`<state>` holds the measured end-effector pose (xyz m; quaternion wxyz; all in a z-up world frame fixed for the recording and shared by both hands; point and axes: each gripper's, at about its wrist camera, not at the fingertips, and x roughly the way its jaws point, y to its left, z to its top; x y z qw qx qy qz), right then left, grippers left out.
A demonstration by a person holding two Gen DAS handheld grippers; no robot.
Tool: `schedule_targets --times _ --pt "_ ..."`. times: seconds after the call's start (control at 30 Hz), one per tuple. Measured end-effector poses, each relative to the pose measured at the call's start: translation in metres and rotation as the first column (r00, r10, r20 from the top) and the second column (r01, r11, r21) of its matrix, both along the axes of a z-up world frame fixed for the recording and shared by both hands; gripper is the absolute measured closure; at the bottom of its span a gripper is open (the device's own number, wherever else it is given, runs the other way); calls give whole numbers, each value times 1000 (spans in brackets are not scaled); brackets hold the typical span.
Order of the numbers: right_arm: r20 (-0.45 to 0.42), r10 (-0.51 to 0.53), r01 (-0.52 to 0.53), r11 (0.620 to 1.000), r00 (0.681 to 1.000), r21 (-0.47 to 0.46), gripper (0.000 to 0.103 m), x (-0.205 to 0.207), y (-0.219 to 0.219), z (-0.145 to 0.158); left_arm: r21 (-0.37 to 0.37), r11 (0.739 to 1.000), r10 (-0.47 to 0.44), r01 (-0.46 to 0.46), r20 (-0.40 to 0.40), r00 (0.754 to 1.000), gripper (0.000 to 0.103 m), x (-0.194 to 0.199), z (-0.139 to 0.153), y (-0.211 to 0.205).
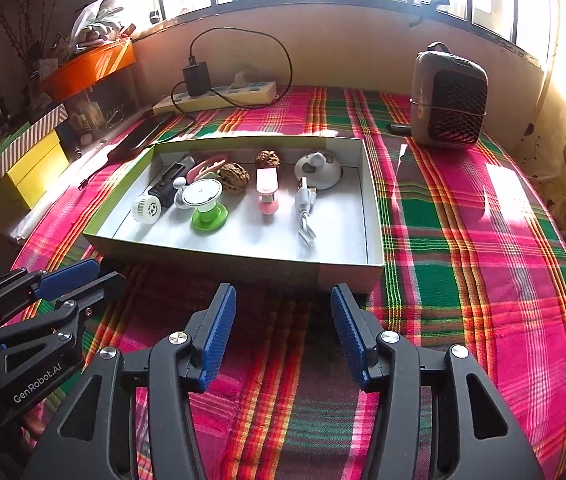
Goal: Organize objects
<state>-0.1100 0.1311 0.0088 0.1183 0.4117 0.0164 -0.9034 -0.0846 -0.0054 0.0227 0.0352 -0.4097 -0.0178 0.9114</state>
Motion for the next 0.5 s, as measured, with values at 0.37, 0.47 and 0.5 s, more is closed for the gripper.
schedule_targets --times 0.37,0.47,0.5 --pt "37 -60 58 997 998 42 52 8 13 -14 -29 999 22 -22 24 999 71 7 -10 -2" --pt "48 -69 66 997 996 50 52 9 16 -18 -30 999 31 -30 30 999 71 9 -14 -3" --pt "53 -73 70 996 996 52 52 9 17 -20 -28 999 34 -33 31 999 71 9 -15 -3"
